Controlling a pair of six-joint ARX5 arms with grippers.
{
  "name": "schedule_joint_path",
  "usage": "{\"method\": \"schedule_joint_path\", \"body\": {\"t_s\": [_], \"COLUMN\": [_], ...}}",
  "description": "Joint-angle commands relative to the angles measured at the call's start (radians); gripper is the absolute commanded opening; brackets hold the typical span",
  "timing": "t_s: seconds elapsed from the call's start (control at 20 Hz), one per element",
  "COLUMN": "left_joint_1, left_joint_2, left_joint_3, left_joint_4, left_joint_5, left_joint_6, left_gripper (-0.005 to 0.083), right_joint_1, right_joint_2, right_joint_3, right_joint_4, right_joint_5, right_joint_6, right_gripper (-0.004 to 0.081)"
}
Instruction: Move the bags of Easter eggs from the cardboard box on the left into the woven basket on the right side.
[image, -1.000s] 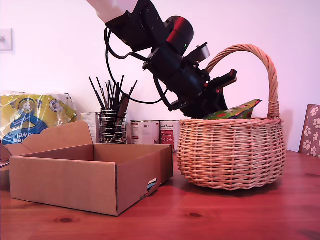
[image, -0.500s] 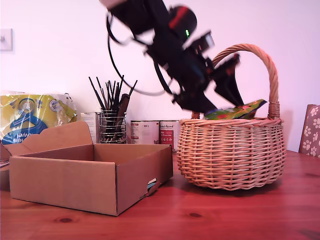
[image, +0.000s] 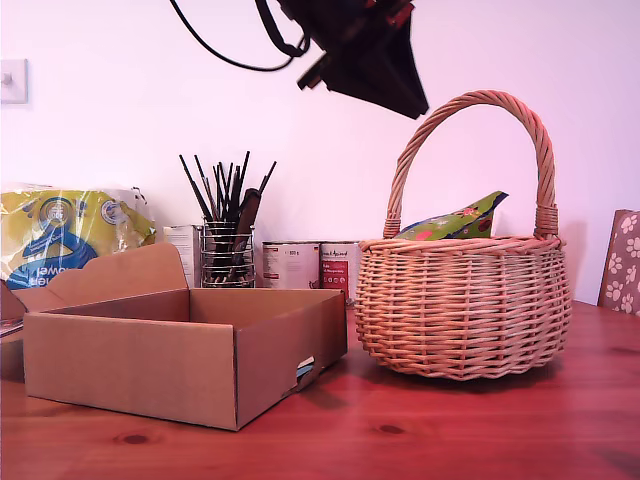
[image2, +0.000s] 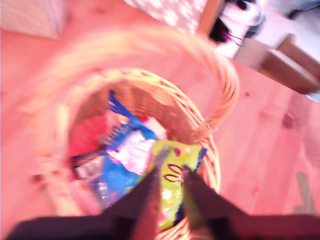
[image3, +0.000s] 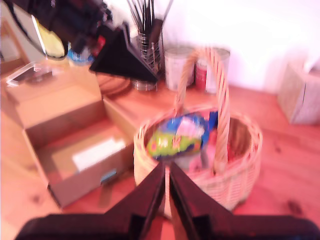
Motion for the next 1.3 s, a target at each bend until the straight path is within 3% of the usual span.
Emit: {"method": "schedule_joint_path", "body": {"t_s": [0.0,0.2,0.4,0.65,0.75,0.95,1.25], "left_joint_1": [0.004,0.036,0.135,0.229,0.247,0.252,0.252], "left_joint_2": [-0.065,-0.288,-0.572,-0.939,-1.069,-1.247,-1.299], "left_joint_3": [-0.077,-0.393,-0.792,-1.123,-1.186,-1.193,-1.193], "left_joint_4": [0.047,0.270,0.506,0.595,0.561,0.496,0.443], "left_joint_5": [-0.007,-0.063,-0.098,-0.173,-0.199,-0.218,-0.216], "left_joint_6": [0.007,0.007,-0.001,-0.030,-0.032,-0.030,-0.029], "left_gripper": [-0.0020,-0.0020,-0.0019,-0.0019,-0.0019,-0.0019,-0.0019], "right_joint_1": [-0.002,-0.002,-0.002,-0.002,-0.002,-0.002,-0.002], "right_joint_2": [0.000,0.000,0.000,0.002,0.002,0.005,0.005], "right_joint_3": [-0.050,-0.098,-0.157,-0.168,-0.167,-0.167,-0.167], "right_joint_4": [0.031,0.094,0.243,0.347,0.356,0.304,0.169], "right_joint_5": [0.011,0.012,0.016,0.021,0.021,0.021,0.021], "right_joint_6": [0.002,0.003,0.076,0.061,0.061,0.060,0.060], "right_gripper": [-0.0011,-0.0011,-0.0011,-0.0011,-0.0011,-0.0011,-0.0011]}}
